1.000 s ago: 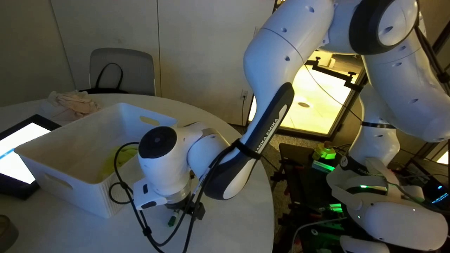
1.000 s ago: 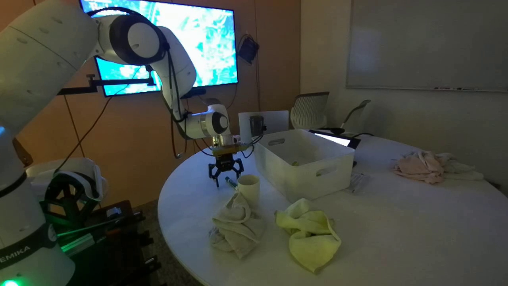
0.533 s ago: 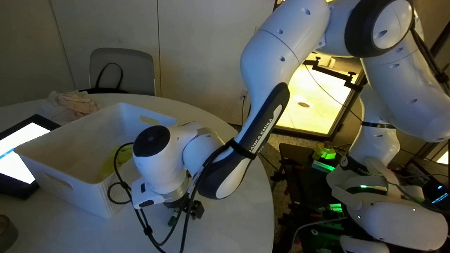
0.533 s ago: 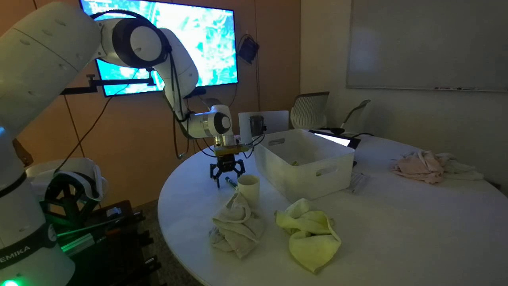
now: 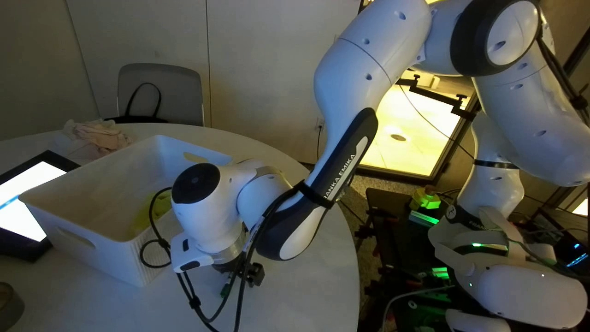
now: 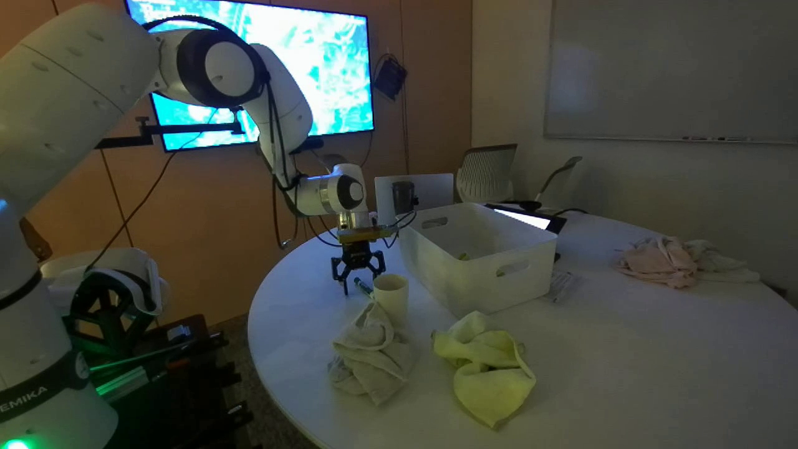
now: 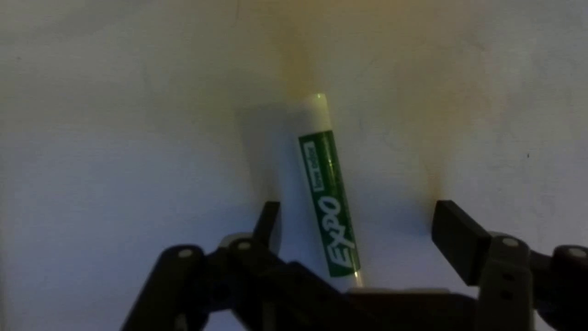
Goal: Put the cloths in the box and put the markers in the cup
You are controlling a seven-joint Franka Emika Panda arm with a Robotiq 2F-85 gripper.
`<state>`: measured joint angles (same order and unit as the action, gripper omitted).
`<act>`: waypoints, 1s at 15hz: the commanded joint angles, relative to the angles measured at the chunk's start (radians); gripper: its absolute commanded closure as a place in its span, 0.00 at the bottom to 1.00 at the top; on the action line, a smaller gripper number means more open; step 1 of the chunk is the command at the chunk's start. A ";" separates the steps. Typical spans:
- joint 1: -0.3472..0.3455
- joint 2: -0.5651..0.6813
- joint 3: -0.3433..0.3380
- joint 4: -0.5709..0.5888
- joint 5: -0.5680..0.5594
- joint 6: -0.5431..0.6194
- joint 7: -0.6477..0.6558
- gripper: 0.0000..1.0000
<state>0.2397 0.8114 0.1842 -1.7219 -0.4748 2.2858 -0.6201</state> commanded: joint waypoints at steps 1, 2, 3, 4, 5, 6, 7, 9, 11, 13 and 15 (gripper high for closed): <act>-0.013 0.022 0.007 0.029 0.022 -0.005 -0.022 0.45; -0.015 0.018 0.006 0.025 0.023 -0.001 -0.020 0.52; -0.014 0.016 0.006 0.022 0.022 0.002 -0.019 0.61; -0.014 0.013 0.005 0.019 0.023 0.004 -0.017 0.68; -0.014 0.012 0.005 0.017 0.025 0.005 -0.016 0.76; -0.014 0.010 0.005 0.016 0.026 0.006 -0.015 0.83; -0.014 0.009 0.004 0.014 0.025 0.008 -0.014 0.89; -0.013 0.004 0.004 0.010 0.025 0.007 -0.011 0.91; -0.010 -0.004 0.004 0.003 0.024 0.009 -0.007 0.91; -0.007 -0.032 0.005 -0.021 0.022 0.009 0.005 0.92; -0.009 -0.070 0.009 -0.062 0.020 0.027 0.012 0.92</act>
<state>0.2356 0.8022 0.1850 -1.7216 -0.4623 2.2861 -0.6182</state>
